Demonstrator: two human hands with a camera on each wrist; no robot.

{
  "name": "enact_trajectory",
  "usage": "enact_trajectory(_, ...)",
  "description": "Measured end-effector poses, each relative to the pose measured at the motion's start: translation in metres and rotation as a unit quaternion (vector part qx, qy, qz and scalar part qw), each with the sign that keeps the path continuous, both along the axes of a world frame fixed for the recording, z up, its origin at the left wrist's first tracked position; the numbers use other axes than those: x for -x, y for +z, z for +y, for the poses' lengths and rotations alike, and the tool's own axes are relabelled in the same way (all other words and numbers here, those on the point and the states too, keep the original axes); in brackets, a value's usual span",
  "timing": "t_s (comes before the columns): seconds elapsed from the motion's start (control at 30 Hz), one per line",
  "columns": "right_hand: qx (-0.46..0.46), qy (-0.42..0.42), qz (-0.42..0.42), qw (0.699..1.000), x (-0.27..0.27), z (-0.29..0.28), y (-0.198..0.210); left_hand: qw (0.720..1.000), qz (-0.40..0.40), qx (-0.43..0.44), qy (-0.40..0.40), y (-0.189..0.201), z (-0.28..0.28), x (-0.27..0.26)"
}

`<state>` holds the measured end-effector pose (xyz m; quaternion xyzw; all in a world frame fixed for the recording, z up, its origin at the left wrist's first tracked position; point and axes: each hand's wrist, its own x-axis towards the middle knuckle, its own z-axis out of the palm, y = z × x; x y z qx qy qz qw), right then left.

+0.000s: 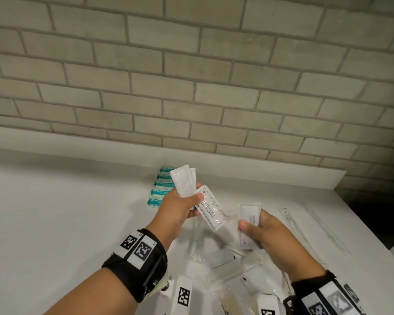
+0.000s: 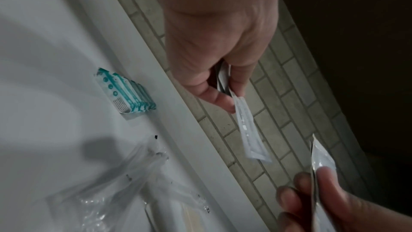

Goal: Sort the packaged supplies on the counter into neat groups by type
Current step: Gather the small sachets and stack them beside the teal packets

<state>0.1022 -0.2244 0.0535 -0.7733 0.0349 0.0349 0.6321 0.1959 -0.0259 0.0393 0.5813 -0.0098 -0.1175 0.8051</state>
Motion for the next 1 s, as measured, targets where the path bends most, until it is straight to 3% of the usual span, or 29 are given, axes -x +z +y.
enact_trajectory(0.13, 0.001, 0.140, 0.096, 0.985, 0.007, 0.010, 0.000, 1.000, -0.013, -0.003, 0.024, 0.003, -0.004, -0.001)
enact_trajectory(0.23, -0.010, 0.165, 0.111, 0.980, 0.009, 0.022, -0.008, 0.998, -0.014, 0.045, 0.037, 0.005, -0.008, 0.001)
enact_trajectory(0.33, -0.095, 0.047, 0.037, 0.994, -0.005, 0.029, -0.014, 0.995, 0.024, 0.097, 0.002, 0.005, -0.014, 0.006)
enact_trajectory(0.43, -0.248, -0.054, -0.028, 0.967, -0.026, 0.026, -0.008, 0.996, 0.022, 0.014, -0.088, 0.001, -0.020, 0.022)
enact_trajectory(0.53, -0.238, -0.114, -0.061, 0.963, -0.038, 0.023, -0.005, 0.987, -0.005, -0.040, -0.156, -0.002, -0.025, 0.033)
enact_trajectory(0.7, -0.206, -0.225, -0.080, 0.949, -0.043, 0.008, -0.009, 0.982, 0.069, 0.059, -0.164, 0.005, -0.018, 0.026)
enact_trajectory(0.87, -0.307, -0.068, -0.006, 0.949, -0.032, 0.005, 0.001, 0.994, -0.006, -0.031, -0.109, 0.005, -0.012, 0.024)
enact_trajectory(0.93, -0.290, -0.022, 0.034, 0.956, -0.028, 0.015, 0.002, 0.992, -0.017, -0.052, -0.115, 0.002, -0.014, 0.026)
enact_trajectory(1.0, -0.240, -0.046, 0.008, 0.970, -0.028, 0.019, 0.003, 0.989, -0.013, -0.060, -0.131, 0.001, -0.015, 0.029)
